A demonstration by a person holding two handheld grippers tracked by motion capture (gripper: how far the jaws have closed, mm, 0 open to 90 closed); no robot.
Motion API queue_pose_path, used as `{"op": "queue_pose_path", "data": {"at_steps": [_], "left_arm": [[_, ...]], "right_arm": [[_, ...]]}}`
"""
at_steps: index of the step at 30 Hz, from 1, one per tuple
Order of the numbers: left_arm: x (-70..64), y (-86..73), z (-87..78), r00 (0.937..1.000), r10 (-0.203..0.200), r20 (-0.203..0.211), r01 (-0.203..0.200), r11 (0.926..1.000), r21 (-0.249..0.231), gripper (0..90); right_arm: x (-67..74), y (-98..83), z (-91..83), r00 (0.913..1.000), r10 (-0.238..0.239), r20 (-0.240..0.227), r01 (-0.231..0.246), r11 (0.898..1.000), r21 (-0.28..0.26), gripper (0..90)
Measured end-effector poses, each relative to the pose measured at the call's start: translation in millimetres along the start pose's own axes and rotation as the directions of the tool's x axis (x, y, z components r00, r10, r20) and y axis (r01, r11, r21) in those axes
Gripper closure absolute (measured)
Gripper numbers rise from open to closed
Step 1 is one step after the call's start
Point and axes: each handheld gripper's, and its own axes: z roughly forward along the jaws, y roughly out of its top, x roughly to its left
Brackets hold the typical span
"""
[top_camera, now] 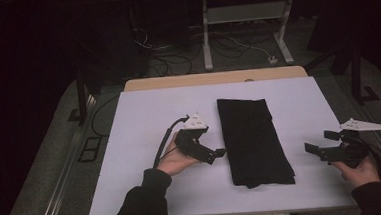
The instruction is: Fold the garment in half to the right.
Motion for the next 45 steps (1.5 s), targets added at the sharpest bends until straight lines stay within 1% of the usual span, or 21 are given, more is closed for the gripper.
{"op": "queue_pose_path", "data": {"at_steps": [6, 11, 14, 21, 29, 37, 43, 45], "left_arm": [[5.0, -10.5, -11.8, 0.9993, -0.025, -0.029, 0.024, 0.9996, -0.013, 0.0], [9.0, -18.2, -20.7, 0.9983, -0.039, -0.043, 0.038, 0.9989, -0.025, 0.0], [11.7, -22.3, -26.2, 0.9977, -0.041, -0.054, 0.040, 0.9988, -0.028, 0.0], [18.0, -32.2, -38.6, 0.9950, -0.060, -0.080, 0.056, 0.9975, -0.043, 0.0], [23.7, -46.4, -53.5, 0.9903, -0.085, -0.110, 0.078, 0.9950, -0.061, 0.0], [29.5, -58.4, -66.3, 0.9833, -0.119, -0.138, 0.107, 0.9902, -0.090, 0.0], [32.3, -66.4, -75.4, 0.9790, -0.126, -0.160, 0.110, 0.9888, -0.101, 0.0], [33.2, -70.4, -79.5, 0.9785, -0.124, -0.165, 0.108, 0.9889, -0.103, 0.0]], "right_arm": [[0.7, -0.6, 1.6, 1.0000, -0.005, -0.003, 0.005, 1.000, 0.003, 0.0], [1.4, -0.5, 3.1, 0.9999, -0.014, -0.001, 0.014, 1.000, 0.009, 0.0], [1.4, -0.4, 3.3, 0.9999, -0.014, -0.001, 0.014, 1.000, 0.010, 0.0], [1.2, -0.3, 3.9, 0.9999, -0.016, 0.000, 0.016, 1.000, 0.011, 0.0], [1.4, -0.7, 4.8, 0.9997, -0.025, 0.002, 0.025, 1.000, 0.018, 0.0], [1.9, -0.6, 5.2, 0.9997, -0.023, 0.004, 0.023, 1.000, 0.021, 0.0], [2.0, -0.6, 5.3, 0.9997, -0.025, 0.003, 0.025, 0.999, 0.022, 0.0], [1.9, -0.7, 5.2, 0.9997, -0.025, 0.004, 0.025, 0.999, 0.021, 0.0]]}}
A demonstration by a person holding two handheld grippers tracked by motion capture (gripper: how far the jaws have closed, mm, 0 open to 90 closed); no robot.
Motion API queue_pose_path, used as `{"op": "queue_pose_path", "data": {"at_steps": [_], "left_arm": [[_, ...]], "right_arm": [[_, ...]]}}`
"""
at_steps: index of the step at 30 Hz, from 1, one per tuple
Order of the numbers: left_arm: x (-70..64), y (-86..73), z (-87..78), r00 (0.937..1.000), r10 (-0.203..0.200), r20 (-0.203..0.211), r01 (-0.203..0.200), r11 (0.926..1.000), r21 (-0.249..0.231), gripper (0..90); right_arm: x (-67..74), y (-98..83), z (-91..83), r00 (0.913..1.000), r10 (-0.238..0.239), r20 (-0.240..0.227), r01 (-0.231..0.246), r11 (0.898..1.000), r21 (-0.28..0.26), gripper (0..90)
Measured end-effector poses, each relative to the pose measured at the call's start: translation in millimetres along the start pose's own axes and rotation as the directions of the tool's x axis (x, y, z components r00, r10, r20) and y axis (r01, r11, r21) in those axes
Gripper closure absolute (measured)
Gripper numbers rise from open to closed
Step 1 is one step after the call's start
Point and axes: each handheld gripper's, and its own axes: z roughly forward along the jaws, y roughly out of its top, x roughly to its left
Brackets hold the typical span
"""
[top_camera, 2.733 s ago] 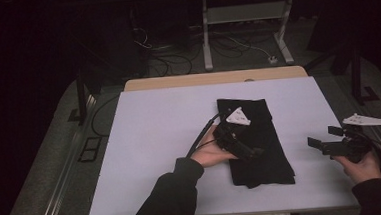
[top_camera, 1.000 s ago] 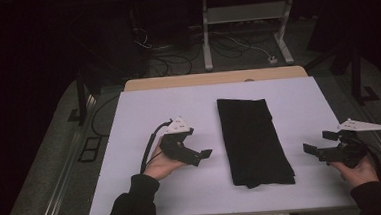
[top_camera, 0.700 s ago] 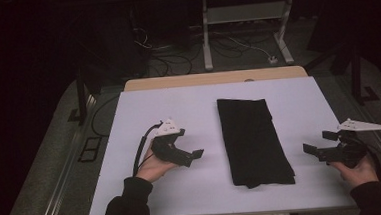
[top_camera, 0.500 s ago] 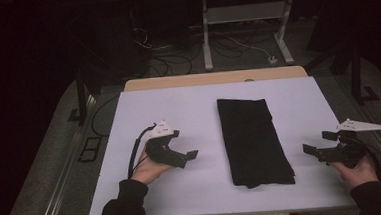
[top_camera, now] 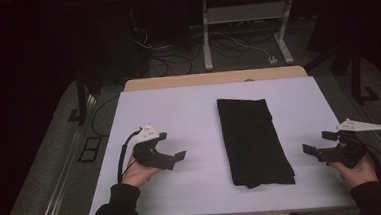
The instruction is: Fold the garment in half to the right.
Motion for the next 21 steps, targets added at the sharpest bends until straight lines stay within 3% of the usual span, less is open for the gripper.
{"op": "queue_pose_path", "data": {"at_steps": [10, 21], "left_arm": [[12.4, -17.2, -27.7, 0.9973, -0.046, -0.057, 0.042, 0.9965, -0.072, 0.0], [23.8, -44.3, -51.2, 0.9905, -0.063, -0.123, 0.053, 0.9956, -0.076, 0.0]], "right_arm": [[0.5, -0.1, 0.4, 1.0000, -0.005, 0.001, 0.005, 1.000, 0.001, 0.0], [1.3, -0.2, 1.1, 1.0000, -0.002, -0.001, 0.002, 1.000, 0.009, 0.0]]}}
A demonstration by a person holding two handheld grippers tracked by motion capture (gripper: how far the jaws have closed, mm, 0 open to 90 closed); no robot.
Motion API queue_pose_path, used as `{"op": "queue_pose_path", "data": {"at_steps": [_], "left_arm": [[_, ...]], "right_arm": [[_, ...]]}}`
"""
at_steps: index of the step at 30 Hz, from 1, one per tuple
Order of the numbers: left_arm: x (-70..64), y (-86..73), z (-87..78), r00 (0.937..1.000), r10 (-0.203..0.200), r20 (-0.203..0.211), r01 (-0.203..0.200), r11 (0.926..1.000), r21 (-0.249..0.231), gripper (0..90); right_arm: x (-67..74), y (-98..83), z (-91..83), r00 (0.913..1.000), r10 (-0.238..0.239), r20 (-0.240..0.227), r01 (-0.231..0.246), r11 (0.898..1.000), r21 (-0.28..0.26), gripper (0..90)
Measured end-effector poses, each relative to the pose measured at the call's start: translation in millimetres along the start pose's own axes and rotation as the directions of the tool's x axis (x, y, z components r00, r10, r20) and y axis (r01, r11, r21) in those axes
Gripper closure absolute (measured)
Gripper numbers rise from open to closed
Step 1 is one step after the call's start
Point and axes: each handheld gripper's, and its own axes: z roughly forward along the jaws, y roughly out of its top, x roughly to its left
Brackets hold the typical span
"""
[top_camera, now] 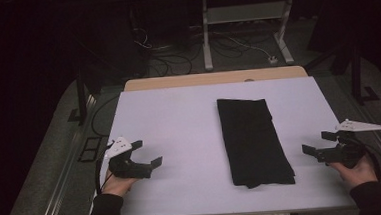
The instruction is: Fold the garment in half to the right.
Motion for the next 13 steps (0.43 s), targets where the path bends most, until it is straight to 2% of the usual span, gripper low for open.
{"op": "queue_pose_path", "data": {"at_steps": [2, 4, 6, 13], "left_arm": [[4.5, -3.8, -3.4, 0.9998, -0.012, -0.017, 0.012, 0.9999, 0.006, 0.0], [8.3, -7.1, -6.2, 0.9994, -0.031, -0.016, 0.031, 0.9994, 0.012, 0.0], [10.4, -9.6, -9.3, 0.9996, -0.026, -0.014, 0.026, 0.9995, 0.020, 0.0], [15.3, -12.6, -18.3, 0.9986, -0.053, 0.007, 0.053, 0.9986, -0.005, 0.0]], "right_arm": [[0.1, -0.2, 0.4, 1.0000, -0.006, 0.001, 0.006, 1.000, 0.000, 0.0], [0.4, -0.1, 0.5, 1.0000, -0.008, 0.003, 0.008, 1.000, -0.001, 0.0], [0.8, 0.2, 0.4, 0.9999, -0.009, 0.006, 0.009, 1.000, -0.001, 0.0], [-0.1, 0.9, 0.2, 0.9999, -0.013, 0.009, 0.013, 1.000, -0.003, 0.0]]}}
